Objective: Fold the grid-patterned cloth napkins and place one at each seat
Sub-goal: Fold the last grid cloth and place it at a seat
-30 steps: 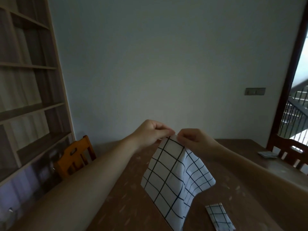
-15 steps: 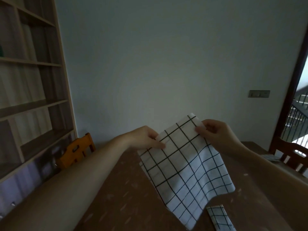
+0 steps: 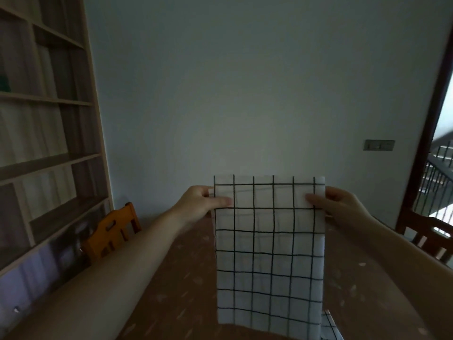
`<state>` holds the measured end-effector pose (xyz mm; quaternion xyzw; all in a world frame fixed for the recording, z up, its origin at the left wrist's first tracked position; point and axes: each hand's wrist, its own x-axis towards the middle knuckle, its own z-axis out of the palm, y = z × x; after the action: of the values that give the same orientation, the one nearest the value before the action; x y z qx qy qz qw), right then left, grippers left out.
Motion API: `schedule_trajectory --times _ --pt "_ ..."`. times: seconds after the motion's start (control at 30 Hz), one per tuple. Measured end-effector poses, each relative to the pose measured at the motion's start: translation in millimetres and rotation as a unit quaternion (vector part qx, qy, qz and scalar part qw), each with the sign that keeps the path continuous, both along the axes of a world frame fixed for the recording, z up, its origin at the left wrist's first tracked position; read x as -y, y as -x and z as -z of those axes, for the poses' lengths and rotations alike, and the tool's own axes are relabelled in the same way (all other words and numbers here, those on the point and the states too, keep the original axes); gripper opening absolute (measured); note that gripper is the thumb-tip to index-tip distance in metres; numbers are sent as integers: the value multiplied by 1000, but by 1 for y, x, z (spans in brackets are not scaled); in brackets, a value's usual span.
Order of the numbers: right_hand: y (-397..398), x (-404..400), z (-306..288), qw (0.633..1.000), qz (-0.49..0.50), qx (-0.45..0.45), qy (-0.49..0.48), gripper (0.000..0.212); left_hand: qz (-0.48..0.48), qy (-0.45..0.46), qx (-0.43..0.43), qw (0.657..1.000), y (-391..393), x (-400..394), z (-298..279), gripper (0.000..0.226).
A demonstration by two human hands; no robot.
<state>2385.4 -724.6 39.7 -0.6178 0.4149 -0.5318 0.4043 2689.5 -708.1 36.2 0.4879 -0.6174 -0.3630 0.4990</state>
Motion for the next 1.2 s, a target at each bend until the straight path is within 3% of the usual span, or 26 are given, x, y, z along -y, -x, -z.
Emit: schedule_trajectory --times 0.2,0.6,0.8,0.9,1.0,1.07,1.2 --pt "-4 -3 -4 999 -2 39 -25 13 -10 16 -141 990 14 6 7 17" --pt "-5 -8 -13 997 28 72 -19 9 22 31 -183 982 19 6 3 24" --pt "-5 -11 -14 996 49 69 -12 6 -20 38 -170 984 23 5 9 11" --pt "-4 -12 -18 996 46 78 -13 9 7 30 -179 983 24 1 6 10" --pt "-2 -13 -23 995 43 93 -8 16 41 -19 -69 997 24 -2 14 20" --pt "0 -13 -27 994 47 96 0 19 44 -28 -11 999 27 -4 21 15" --pt "4 -13 -30 994 67 85 18 30 23 0 -31 999 29 -7 22 14"
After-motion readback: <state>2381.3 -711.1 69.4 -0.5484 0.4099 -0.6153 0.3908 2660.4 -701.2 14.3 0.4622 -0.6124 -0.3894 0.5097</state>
